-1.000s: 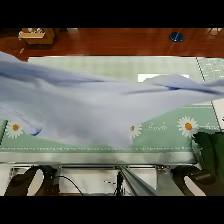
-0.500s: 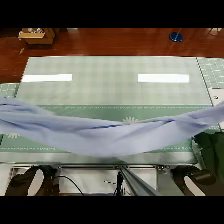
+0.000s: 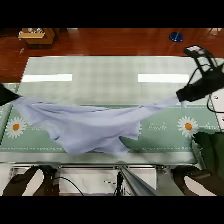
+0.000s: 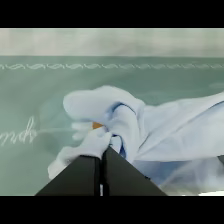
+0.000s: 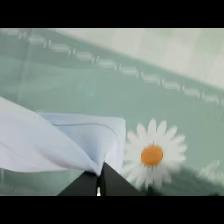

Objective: Fold the shirts.

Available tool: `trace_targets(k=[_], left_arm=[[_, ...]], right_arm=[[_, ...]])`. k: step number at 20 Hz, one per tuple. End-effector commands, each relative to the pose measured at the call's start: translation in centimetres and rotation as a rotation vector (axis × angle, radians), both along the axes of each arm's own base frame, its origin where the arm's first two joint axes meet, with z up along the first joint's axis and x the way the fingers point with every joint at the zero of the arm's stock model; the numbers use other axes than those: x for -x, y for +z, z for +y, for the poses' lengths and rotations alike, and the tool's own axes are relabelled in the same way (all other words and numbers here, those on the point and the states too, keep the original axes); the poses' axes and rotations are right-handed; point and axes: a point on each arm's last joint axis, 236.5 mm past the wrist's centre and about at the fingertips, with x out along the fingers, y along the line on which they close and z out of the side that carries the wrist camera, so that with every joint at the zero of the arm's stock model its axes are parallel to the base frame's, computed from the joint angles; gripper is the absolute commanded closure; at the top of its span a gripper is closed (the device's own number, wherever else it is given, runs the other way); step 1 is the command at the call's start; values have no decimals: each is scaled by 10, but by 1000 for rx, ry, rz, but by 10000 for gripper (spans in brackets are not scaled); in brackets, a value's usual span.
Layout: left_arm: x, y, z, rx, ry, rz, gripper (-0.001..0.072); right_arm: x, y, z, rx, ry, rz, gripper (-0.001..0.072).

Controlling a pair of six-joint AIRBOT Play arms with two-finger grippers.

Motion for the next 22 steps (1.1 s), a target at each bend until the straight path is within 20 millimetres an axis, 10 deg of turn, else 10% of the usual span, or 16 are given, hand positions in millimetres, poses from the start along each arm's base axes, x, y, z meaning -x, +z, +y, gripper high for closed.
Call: trace_targets(k=[1,9,11,14,18,22], left_arm=[[-66,-72,24,0,88,-49,685],[-120,-163,-2,-1,12,47,678],[-111,-180,-9,12,-11,118,471],[-98,-163,3,31,-11,176,229],[-62,-100,32,103,114,272,164],[4,-86,15,123,124,306,159]], right_arm=[[-65,-38,7,-1,3,-108,697],[-113,-53,31,-123,-81,-236,697],[-112,-53,31,-124,-81,-235,697],[-110,-51,30,-122,-81,-233,697],[-109,-41,28,-112,-72,-254,697],[-107,-41,19,-55,-26,-246,696]])
